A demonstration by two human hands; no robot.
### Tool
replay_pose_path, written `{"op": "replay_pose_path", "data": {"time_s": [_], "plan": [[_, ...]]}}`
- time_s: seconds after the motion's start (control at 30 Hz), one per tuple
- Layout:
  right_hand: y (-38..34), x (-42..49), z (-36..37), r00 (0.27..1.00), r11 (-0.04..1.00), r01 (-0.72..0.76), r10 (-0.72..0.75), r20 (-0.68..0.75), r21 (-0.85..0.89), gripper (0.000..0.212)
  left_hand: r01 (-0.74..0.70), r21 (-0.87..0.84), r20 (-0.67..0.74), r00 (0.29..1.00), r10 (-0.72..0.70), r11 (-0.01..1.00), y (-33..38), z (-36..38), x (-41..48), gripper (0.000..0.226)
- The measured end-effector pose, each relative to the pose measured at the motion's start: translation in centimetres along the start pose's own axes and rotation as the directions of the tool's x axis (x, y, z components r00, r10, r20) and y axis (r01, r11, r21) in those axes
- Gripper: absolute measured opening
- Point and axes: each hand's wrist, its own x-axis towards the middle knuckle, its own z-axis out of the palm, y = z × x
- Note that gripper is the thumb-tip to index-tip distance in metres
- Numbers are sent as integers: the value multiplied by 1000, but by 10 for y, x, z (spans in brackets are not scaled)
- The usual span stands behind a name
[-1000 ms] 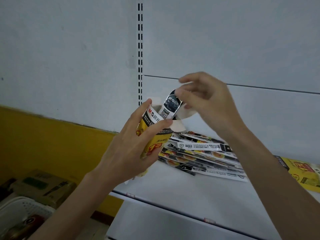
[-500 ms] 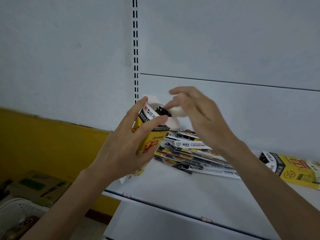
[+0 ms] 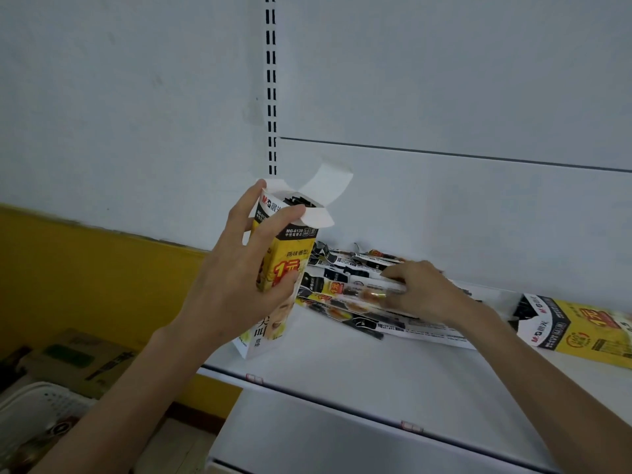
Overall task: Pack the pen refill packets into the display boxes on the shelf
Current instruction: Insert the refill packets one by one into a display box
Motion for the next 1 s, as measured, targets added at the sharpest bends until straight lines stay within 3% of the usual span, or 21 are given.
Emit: {"op": "replay_pose_path", "data": {"time_s": [0.17,0.3,0.63,0.77,0.83,0.9,1.0], "plan": [[-2,-1,-6,999,971,19,-10,-37,237,43,-1,-1,-17,1000,1,1000,-1,1,-1,68],[-2,-1,-5,999,934,0,13,-32,358,28,-2,-7,-19,1000,2,1000,0,1,-1,67],[-3,0,1,999,979,47,-40,-37,197,10,1,-20,-4,1000,-1,1000,-1,3,-1,67],[-3,1,6,1000,995,28,-29,8,98,35,-23,-20,3,1000,23,1000,1,4,1,66],[-4,2,4,1000,999,-4,2,26,52,35,-35,-12,9,999,35,999,2,4,1,66],[-1,2,6,997,999,34,-36,68,19,15,-36,-10,13,999,36,999,3,4,1,66],[4,1,11,993,995,92,-90,77,-27,36,-33,-2,12,999,33,999,3,4,1,66]]}}
